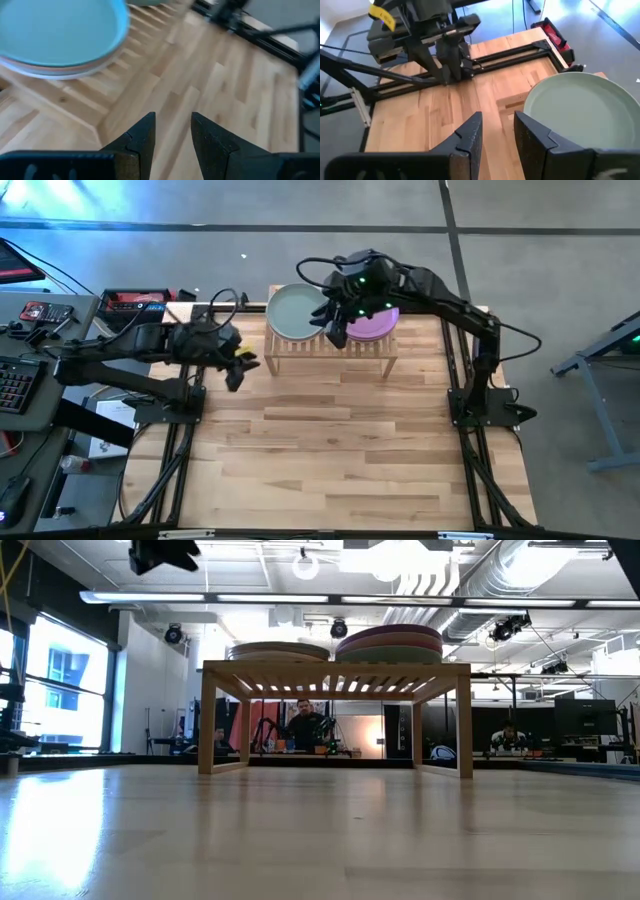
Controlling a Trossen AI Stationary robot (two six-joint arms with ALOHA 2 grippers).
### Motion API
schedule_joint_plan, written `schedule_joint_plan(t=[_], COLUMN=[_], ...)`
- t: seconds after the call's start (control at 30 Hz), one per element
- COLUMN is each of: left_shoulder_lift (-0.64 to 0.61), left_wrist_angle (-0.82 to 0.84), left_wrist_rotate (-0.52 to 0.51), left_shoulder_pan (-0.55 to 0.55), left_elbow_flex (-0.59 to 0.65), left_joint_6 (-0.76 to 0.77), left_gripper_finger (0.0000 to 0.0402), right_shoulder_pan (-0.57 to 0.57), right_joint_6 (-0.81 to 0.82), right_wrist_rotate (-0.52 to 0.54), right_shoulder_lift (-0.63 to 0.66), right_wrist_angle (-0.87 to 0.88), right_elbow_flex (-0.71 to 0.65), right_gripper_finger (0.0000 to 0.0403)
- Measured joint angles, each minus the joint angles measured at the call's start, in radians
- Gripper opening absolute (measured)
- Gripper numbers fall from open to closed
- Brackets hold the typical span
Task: Place and stack plates onto a shelf
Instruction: Return to Home Position
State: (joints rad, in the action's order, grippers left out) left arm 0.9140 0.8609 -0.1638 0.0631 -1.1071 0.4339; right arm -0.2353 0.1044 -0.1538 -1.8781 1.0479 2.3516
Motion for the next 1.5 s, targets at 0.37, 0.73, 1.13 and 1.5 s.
schedule_joint_plan(t=[0.37, 0.73, 1.13, 1.5], left_shoulder_lift=[-0.285, -0.541, -0.562, -0.599], left_wrist_angle=[-0.253, -0.789, -0.911, -0.97], left_wrist_rotate=[-0.03, 0.028, 0.079, 0.08], left_shoulder_pan=[-0.191, -0.242, -0.242, -0.242], left_elbow_flex=[0.273, 0.654, 0.892, 1.029], left_joint_6=[-0.073, -0.263, -0.262, -0.262], left_gripper_finger=[0.0113, 0.0113, 0.0113, 0.0113], right_shoulder_pan=[0.084, 0.143, 0.198, 0.199], right_joint_6=[0.112, 0.221, 0.258, 0.299], right_wrist_rotate=[0.092, 0.143, 0.177, 0.177], right_shoulder_lift=[0.019, 0.017, 0.017, 0.017], right_wrist_angle=[-0.026, -0.036, -0.041, -0.041], right_elbow_flex=[-0.009, -0.011, -0.011, -0.011], right_gripper_finger=[0.0092, 0.0092, 0.0092, 0.0092])
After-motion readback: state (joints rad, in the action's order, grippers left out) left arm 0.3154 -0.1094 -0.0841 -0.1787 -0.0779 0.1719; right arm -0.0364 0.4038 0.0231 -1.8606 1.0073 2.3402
